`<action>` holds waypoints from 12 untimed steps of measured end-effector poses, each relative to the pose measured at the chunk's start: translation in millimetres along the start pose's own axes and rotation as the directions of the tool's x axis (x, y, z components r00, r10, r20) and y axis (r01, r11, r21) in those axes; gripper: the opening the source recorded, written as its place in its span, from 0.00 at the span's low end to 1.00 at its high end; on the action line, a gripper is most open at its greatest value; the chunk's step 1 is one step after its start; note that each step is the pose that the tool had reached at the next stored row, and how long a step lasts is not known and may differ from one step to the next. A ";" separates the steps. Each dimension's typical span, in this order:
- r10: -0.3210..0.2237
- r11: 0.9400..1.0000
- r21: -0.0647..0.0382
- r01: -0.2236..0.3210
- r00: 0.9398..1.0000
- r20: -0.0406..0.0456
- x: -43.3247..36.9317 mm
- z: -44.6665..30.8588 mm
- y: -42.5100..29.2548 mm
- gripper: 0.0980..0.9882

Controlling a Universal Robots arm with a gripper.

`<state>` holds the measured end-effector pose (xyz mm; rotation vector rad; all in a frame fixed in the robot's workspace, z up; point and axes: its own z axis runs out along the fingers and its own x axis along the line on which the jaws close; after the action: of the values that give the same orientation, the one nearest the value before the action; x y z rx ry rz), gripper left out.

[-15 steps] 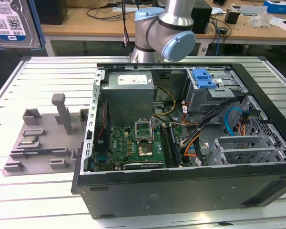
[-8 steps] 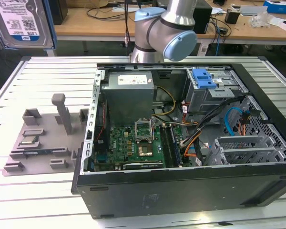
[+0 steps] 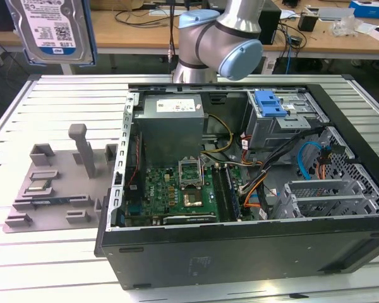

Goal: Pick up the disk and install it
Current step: 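Pick up the disk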

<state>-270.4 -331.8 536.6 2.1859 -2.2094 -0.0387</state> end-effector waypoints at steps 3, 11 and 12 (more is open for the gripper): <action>0.000 1.000 0.000 0.000 1.000 0.000 -0.1 -0.4 -12.1 0.30; 0.000 1.000 0.000 0.000 1.000 0.000 -0.6 -2.0 -55.0 0.30; 0.000 1.000 0.000 0.000 1.000 0.000 -0.6 -2.1 -58.5 0.30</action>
<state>-211.8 -331.8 536.3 2.1858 -2.2094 -0.0387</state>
